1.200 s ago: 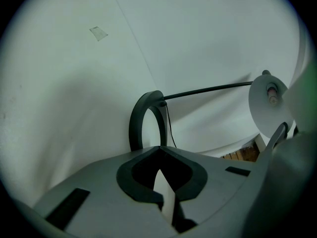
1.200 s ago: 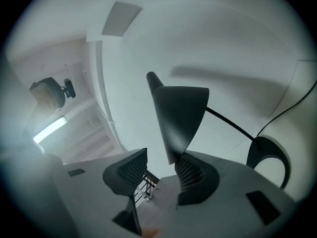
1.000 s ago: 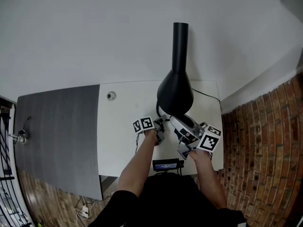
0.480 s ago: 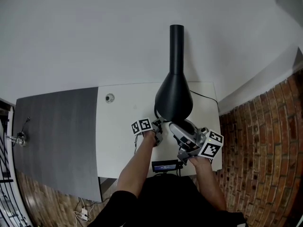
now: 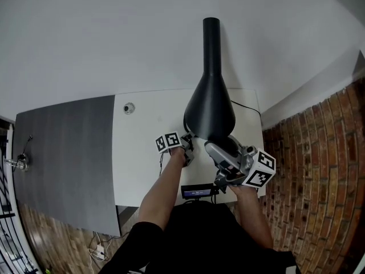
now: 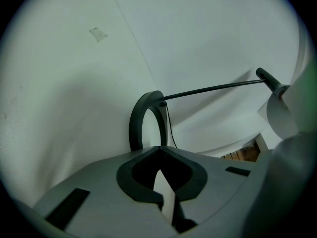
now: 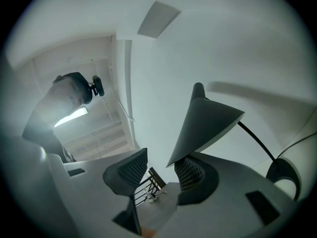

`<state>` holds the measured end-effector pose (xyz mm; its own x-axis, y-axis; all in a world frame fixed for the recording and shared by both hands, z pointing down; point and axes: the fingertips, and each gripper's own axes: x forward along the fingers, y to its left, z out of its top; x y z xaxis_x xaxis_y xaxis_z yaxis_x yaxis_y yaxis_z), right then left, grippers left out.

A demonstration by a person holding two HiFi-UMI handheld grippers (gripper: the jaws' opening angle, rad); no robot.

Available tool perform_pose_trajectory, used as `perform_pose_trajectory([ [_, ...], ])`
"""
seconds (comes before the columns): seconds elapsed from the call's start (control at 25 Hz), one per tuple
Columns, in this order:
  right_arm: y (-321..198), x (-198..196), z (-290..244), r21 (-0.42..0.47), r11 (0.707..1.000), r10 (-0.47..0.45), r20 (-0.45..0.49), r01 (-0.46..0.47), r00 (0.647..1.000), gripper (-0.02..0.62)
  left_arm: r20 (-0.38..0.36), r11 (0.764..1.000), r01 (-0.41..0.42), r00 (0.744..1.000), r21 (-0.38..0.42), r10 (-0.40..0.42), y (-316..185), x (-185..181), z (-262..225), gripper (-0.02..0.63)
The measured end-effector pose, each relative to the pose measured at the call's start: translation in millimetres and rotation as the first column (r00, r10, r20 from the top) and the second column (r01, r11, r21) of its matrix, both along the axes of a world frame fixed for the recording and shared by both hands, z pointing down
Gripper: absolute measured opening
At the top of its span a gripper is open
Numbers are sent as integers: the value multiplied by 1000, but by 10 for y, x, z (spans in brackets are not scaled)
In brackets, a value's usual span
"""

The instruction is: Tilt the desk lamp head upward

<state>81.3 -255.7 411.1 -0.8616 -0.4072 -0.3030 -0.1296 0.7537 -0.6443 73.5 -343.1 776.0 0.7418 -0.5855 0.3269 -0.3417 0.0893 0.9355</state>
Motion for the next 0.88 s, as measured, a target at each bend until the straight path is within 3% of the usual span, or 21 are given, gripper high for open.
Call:
perform_pose_trajectory([
  [0.88, 84, 3, -701, 163, 986, 23, -4, -22, 1000, 173, -7, 1000, 0, 1000, -1, 0, 1, 35, 28, 14],
])
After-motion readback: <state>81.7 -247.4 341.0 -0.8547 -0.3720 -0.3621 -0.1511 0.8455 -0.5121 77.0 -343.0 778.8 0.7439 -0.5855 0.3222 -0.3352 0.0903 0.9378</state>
